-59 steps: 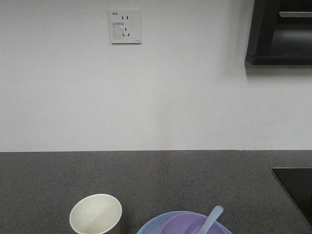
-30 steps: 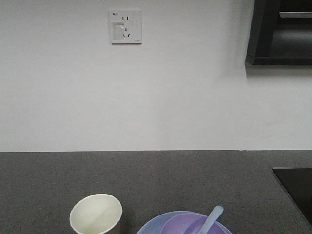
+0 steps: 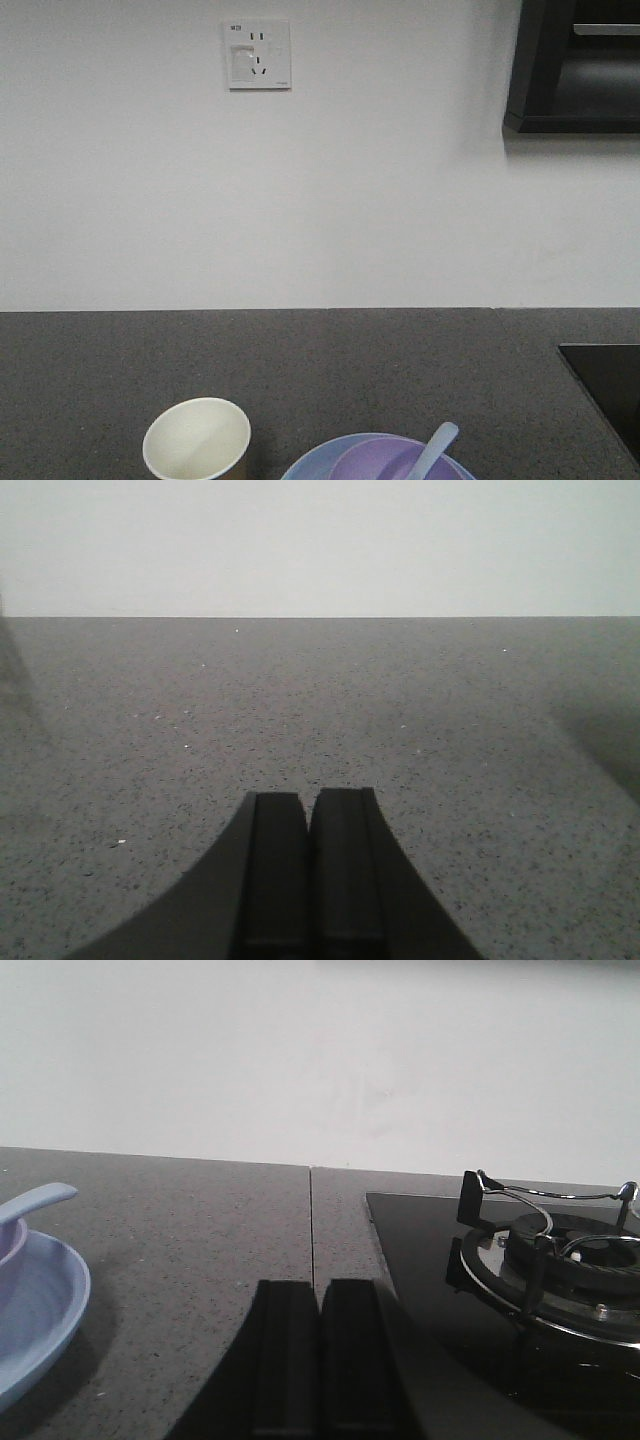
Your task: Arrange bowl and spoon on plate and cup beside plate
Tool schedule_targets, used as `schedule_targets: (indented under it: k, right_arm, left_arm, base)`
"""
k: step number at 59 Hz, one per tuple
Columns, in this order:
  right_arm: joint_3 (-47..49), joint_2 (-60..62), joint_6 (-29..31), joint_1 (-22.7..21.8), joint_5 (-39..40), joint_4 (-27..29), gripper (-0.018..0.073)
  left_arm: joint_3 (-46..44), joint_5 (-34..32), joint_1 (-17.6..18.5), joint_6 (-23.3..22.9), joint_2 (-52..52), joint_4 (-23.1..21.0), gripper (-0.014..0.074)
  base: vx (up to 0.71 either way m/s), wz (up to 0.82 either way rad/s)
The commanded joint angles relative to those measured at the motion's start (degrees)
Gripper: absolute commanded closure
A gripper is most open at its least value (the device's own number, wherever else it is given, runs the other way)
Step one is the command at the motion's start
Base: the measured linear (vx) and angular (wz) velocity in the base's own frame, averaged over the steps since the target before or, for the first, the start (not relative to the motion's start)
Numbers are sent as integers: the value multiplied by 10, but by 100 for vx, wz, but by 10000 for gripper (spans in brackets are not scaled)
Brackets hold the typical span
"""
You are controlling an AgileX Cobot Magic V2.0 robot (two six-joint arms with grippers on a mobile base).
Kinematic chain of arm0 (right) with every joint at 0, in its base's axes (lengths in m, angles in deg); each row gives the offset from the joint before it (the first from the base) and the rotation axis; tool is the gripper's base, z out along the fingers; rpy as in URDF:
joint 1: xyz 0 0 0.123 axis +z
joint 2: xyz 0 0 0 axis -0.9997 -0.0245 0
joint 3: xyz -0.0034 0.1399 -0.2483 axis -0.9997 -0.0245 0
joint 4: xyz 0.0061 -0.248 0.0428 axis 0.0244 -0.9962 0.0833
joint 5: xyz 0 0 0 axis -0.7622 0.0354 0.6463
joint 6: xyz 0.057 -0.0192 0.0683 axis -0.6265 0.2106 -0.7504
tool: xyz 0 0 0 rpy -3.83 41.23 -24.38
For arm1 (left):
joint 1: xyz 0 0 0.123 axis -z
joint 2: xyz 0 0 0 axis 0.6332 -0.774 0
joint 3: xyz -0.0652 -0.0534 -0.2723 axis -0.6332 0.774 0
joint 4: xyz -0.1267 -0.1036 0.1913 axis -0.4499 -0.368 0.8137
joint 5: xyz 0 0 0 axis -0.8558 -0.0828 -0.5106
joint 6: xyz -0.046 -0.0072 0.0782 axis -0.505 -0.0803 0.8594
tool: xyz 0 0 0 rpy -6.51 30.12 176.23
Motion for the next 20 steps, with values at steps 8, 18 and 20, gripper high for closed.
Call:
schedule_targets:
  k: [8,18,20]
  right_arm:
    - [-6,6,6,-4,50,-2,571]
    - [-6,6,6,-4,50,-2,571]
    - [-6,6,6,-4,50,-2,571]
  left_arm:
    - [14,-46,-1,-3,8,-6,602]
    - [14,-46,-1,-3,8,-6,602]
    - [14,-46,-1,-3,8,-6,602]
  base:
    - [0,0]
    - [0,0]
    - [0,0]
